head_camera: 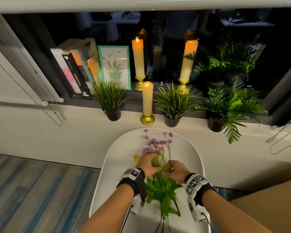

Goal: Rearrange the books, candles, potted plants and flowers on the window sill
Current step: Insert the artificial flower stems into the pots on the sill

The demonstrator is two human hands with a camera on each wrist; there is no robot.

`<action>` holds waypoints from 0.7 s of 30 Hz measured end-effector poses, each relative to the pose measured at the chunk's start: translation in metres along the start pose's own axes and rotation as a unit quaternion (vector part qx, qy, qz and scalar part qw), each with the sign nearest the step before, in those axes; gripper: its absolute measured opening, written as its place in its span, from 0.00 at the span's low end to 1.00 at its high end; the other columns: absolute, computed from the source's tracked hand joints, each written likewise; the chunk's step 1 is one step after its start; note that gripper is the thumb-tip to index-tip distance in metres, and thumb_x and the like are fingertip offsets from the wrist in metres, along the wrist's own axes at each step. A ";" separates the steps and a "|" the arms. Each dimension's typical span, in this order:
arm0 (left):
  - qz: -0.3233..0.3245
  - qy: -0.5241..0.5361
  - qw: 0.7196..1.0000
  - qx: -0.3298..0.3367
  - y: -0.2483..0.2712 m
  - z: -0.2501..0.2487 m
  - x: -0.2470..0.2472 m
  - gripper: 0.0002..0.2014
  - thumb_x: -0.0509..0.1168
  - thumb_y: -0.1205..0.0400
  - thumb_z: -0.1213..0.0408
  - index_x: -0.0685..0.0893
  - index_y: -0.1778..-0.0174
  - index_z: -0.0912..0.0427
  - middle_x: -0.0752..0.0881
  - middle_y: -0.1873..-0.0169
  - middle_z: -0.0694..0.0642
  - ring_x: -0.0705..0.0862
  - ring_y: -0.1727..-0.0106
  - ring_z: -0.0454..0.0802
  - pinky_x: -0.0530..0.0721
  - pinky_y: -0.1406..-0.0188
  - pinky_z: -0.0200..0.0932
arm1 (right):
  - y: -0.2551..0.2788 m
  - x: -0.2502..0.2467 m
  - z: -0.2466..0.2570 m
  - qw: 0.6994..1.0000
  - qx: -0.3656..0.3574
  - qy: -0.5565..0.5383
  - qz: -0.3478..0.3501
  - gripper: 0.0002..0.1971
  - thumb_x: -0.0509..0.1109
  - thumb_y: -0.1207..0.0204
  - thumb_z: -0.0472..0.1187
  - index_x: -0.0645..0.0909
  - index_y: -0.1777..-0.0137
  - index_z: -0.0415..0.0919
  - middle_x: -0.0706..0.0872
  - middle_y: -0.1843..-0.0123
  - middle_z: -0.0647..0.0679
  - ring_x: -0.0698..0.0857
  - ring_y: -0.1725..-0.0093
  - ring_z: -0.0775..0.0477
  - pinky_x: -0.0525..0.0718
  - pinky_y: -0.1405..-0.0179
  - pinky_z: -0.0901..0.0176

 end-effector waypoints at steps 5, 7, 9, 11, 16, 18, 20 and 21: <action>-0.028 0.014 0.999 -0.019 0.000 0.000 0.001 0.39 0.79 0.33 0.57 0.68 0.27 0.51 0.57 0.25 0.60 0.69 0.25 0.58 0.72 0.26 0.46 | 0.003 -0.017 0.018 0.992 -0.103 -0.066 -0.019 0.07 0.69 0.22 0.46 0.74 0.58 0.48 0.84 0.48 0.48 0.84 0.49 0.46 0.83 0.44 0.49; -0.045 0.033 0.998 -0.017 0.000 -0.001 0.000 0.41 0.79 0.35 0.63 0.66 0.27 0.52 0.58 0.27 0.58 0.72 0.28 0.58 0.77 0.30 0.47 | 0.009 -0.024 0.026 0.986 -0.144 -0.082 -0.035 0.05 0.69 0.22 0.44 0.74 0.55 0.50 0.84 0.46 0.47 0.85 0.49 0.46 0.85 0.45 0.49; -0.067 0.050 0.996 -0.013 0.002 -0.004 -0.004 0.46 0.78 0.35 0.68 0.62 0.24 0.52 0.57 0.26 0.58 0.71 0.27 0.60 0.79 0.32 0.47 | 0.014 -0.030 0.034 0.977 -0.185 -0.095 -0.050 0.05 0.69 0.23 0.41 0.74 0.55 0.49 0.84 0.49 0.50 0.85 0.51 0.47 0.86 0.47 0.51; -0.090 0.080 0.993 -0.013 0.004 -0.009 -0.010 0.54 0.78 0.34 0.70 0.52 0.18 0.50 0.53 0.22 0.59 0.68 0.23 0.61 0.77 0.29 0.49 | 0.019 -0.036 0.041 0.968 -0.217 -0.103 -0.065 0.04 0.69 0.23 0.37 0.76 0.54 0.45 0.84 0.54 0.53 0.85 0.52 0.49 0.85 0.48 0.55; -0.164 0.094 0.981 0.038 0.018 -0.025 -0.039 0.58 0.77 0.29 0.52 0.37 0.18 0.41 0.49 0.16 0.55 0.62 0.19 0.56 0.71 0.25 0.59 | 0.027 -0.055 0.046 0.955 -0.247 -0.110 -0.126 0.09 0.67 0.23 0.29 0.78 0.55 0.45 0.86 0.55 0.54 0.84 0.52 0.53 0.80 0.48 0.66; -0.182 0.095 0.975 0.088 0.025 -0.031 -0.053 0.58 0.77 0.30 0.50 0.36 0.20 0.34 0.54 0.17 0.52 0.72 0.25 0.55 0.81 0.34 0.57 | 0.029 -0.064 0.040 0.953 -0.227 -0.117 -0.162 0.10 0.64 0.23 0.27 0.77 0.55 0.45 0.86 0.55 0.53 0.83 0.53 0.52 0.79 0.51 0.64; -0.196 0.115 0.964 0.137 0.032 -0.036 -0.067 0.58 0.78 0.29 0.55 0.35 0.21 0.29 0.57 0.19 0.48 0.81 0.35 0.49 0.86 0.42 0.48 | 0.030 -0.073 0.031 0.947 -0.199 -0.141 -0.209 0.13 0.61 0.22 0.26 0.76 0.55 0.46 0.85 0.56 0.52 0.82 0.57 0.51 0.79 0.55 0.59; -0.211 0.124 0.957 0.155 0.036 -0.036 -0.074 0.58 0.77 0.28 0.58 0.35 0.21 0.29 0.59 0.20 0.46 0.81 0.37 0.47 0.87 0.44 0.46 | 0.032 -0.077 0.029 0.941 -0.189 -0.157 -0.233 0.13 0.60 0.22 0.25 0.76 0.56 0.46 0.85 0.57 0.50 0.81 0.57 0.50 0.79 0.56 0.57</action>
Point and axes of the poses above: each hand's wrist, its own y-axis away from the middle knuckle, its own x-axis out of the palm, z = x × y, the point moved 4 cm from there along -y, towards the middle knuckle
